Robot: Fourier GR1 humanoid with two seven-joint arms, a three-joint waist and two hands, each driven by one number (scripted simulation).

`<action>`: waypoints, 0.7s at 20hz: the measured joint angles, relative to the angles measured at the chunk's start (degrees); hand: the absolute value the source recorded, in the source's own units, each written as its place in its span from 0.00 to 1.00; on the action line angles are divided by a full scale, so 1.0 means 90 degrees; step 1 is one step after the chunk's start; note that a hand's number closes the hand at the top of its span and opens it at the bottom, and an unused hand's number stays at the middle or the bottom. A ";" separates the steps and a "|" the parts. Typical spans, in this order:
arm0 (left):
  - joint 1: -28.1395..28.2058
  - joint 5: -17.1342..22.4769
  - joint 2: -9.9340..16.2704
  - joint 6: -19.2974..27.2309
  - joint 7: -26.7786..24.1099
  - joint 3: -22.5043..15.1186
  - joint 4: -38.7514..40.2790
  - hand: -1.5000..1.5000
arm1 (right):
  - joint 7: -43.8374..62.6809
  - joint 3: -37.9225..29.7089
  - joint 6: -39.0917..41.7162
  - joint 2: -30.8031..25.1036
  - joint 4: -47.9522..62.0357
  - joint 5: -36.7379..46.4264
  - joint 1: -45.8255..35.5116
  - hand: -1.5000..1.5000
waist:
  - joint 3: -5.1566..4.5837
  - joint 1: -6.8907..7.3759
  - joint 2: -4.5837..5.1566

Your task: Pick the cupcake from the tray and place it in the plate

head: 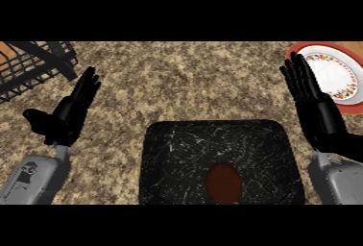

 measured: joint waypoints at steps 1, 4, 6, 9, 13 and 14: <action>-0.0015 -0.0016 -0.0029 0.0002 0.0034 0.0002 0.0030 0.50 | 0.0011 -0.0001 0.0135 -0.0023 0.0100 -0.0063 -0.0084 1.00 | 0.0029 0.0029 -0.0011; 0.0032 -0.0050 0.0022 0.0074 0.0217 0.0042 0.0086 0.50 | 0.0211 0.0355 0.0968 -0.0089 0.0193 -0.0482 -0.0240 1.00 | 0.0086 0.0165 -0.0026; 0.0079 -0.0097 0.0091 0.0126 0.0346 0.0065 0.0194 0.50 | 0.0382 0.0699 0.1658 -0.0103 0.0315 -0.0831 -0.0408 1.00 | 0.0108 0.0315 -0.0001; 0.0287 -0.0102 0.0073 0.0180 0.0499 0.0046 0.0296 0.50 | -0.0138 0.0805 0.1791 -0.0766 0.0319 0.0193 -0.0723 0.00 | 0.0084 0.0326 -0.0078; 0.0336 -0.0153 0.0023 0.0336 0.0808 0.0038 0.0218 0.50 | -0.1234 0.0652 0.2215 -0.0533 0.1204 -0.0119 -0.0254 0.00 | 0.0125 0.0259 -0.0038; 0.0388 -0.0148 0.0041 0.0339 0.0885 0.0055 0.0160 0.50 | -0.1540 0.0675 0.2456 -0.0601 0.1384 -0.0096 -0.0146 0.00 | 0.0129 0.0245 -0.0040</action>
